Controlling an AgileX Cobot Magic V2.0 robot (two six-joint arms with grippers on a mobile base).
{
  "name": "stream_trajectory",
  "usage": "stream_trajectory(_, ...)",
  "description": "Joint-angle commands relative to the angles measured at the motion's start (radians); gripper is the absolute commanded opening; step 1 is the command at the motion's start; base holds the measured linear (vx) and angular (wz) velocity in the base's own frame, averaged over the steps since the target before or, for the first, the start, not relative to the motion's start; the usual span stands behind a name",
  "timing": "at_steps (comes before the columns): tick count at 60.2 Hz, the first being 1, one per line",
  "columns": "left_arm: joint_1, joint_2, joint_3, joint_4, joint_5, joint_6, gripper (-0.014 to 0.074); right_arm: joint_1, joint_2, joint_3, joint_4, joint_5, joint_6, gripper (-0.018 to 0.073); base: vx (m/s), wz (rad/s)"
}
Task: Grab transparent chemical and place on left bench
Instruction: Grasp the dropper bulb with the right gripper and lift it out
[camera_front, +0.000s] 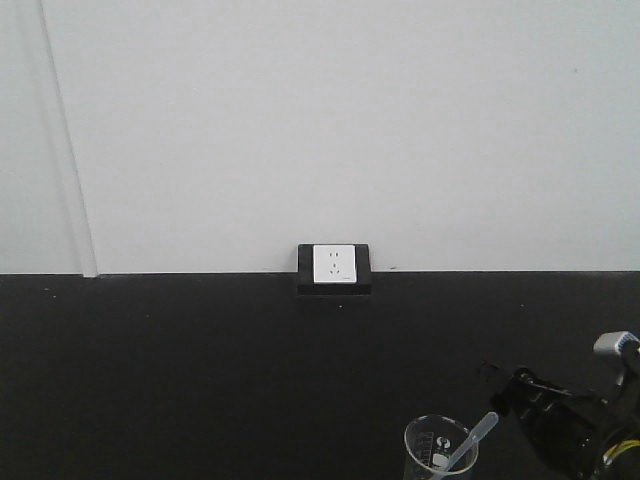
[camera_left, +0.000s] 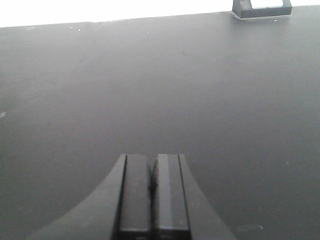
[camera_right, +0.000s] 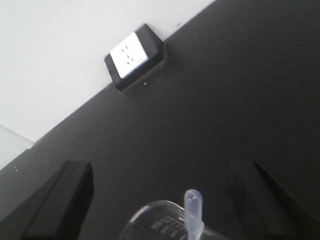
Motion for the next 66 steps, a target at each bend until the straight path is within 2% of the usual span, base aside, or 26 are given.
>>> stream_trajectory(1,-0.002,-0.019,0.016,-0.001,-0.078,-0.008,-0.0003,0.000,0.027,-0.035,-0.057,-0.139,0.047,0.0586,0.00,0.00)
stream_trajectory(9,-0.002,-0.019,0.016,-0.001,-0.078,-0.008,-0.0003,0.000,0.102,-0.035,-0.115,-0.197,0.092,0.0586,0.00,0.00)
stream_trajectory(17,-0.002,-0.019,0.016,-0.001,-0.078,-0.008,-0.0003,0.000,0.160,-0.035,-0.115,-0.243,0.100,0.0577,0.00,0.00)
stream_trajectory(24,-0.002,-0.019,0.016,-0.001,-0.078,-0.008,-0.0003,0.000,0.194,-0.035,-0.112,-0.276,0.100,0.0513,0.00,0.00)
stream_trajectory(30,-0.002,-0.019,0.016,-0.001,-0.078,-0.008,-0.0003,0.000,0.210,-0.035,-0.113,-0.301,0.100,0.0387,0.00,0.00)
stream_trajectory(44,-0.002,-0.019,0.016,-0.001,-0.078,-0.008,-0.0003,0.000,0.212,-0.035,-0.115,-0.332,0.073,-0.0012,0.00,0.00)
stream_trajectory(57,-0.002,-0.019,0.016,-0.001,-0.078,-0.008,-0.0003,0.000,0.191,-0.035,-0.117,-0.381,0.032,-0.0003,0.00,0.00)
stream_trajectory(66,-0.002,-0.019,0.016,-0.001,-0.078,-0.008,-0.0003,0.000,0.107,-0.035,-0.122,-0.336,-0.098,-0.0003,0.00,0.00)
